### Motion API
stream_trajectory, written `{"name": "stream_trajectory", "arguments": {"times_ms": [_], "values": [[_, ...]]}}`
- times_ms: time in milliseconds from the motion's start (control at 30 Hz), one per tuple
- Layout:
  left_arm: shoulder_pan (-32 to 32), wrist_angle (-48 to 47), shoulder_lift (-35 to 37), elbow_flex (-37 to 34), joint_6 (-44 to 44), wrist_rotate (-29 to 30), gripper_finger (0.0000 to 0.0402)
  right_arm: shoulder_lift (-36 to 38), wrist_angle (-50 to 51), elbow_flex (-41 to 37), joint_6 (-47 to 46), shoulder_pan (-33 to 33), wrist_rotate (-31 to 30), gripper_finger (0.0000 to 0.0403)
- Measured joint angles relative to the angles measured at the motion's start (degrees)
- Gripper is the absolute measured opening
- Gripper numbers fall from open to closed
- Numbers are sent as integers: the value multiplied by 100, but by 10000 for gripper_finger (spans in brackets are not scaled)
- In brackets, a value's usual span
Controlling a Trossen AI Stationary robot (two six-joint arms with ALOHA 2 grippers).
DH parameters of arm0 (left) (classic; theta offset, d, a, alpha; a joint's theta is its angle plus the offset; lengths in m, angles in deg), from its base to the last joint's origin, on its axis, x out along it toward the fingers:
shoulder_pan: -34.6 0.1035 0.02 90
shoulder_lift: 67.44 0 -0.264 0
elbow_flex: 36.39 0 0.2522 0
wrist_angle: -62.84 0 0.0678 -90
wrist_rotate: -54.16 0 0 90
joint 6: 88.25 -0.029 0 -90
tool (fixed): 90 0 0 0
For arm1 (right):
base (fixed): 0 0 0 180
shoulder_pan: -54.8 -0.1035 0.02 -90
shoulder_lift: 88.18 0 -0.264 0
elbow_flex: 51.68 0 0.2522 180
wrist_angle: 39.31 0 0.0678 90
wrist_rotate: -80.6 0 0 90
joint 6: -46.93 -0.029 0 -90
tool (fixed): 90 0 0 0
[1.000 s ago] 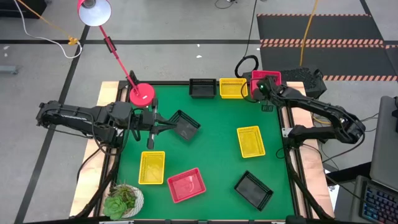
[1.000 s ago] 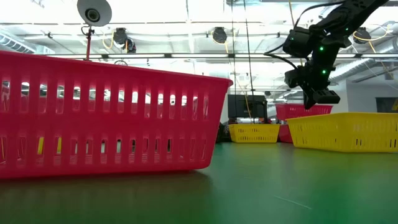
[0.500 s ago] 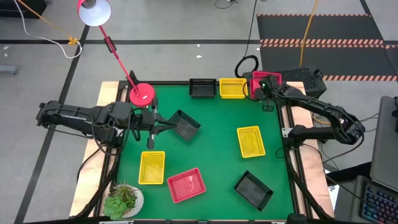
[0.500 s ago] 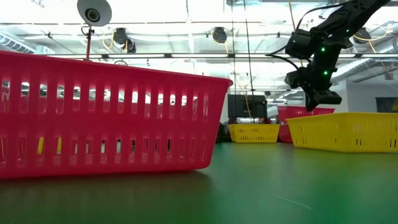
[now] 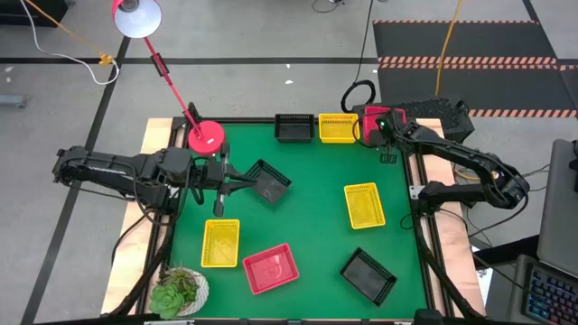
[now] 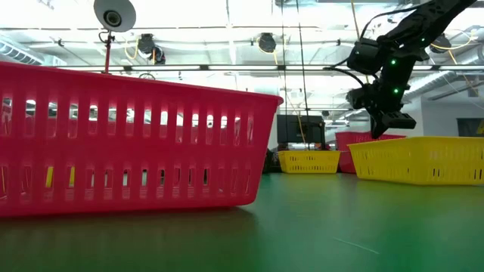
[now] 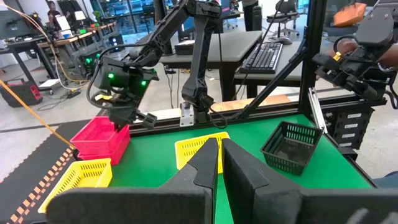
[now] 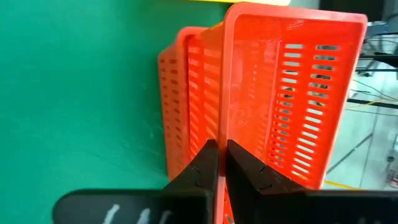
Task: Stack baskets by color
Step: Stack the middle red bin on the top red bin
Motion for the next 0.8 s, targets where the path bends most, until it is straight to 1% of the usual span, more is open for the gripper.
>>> {"name": "stream_trajectory", "arguments": {"times_ms": [233,367,800], "values": [[0,0,0,0,0,0,26,-328,-75,0,-1,112,-9,11],[1,0,0,0,0,0,26,-392,-121,0,-14,135,-12,15],[-1,-4,-1,0,-1,0,26,-392,-195,0,-65,137,-27,64]]}}
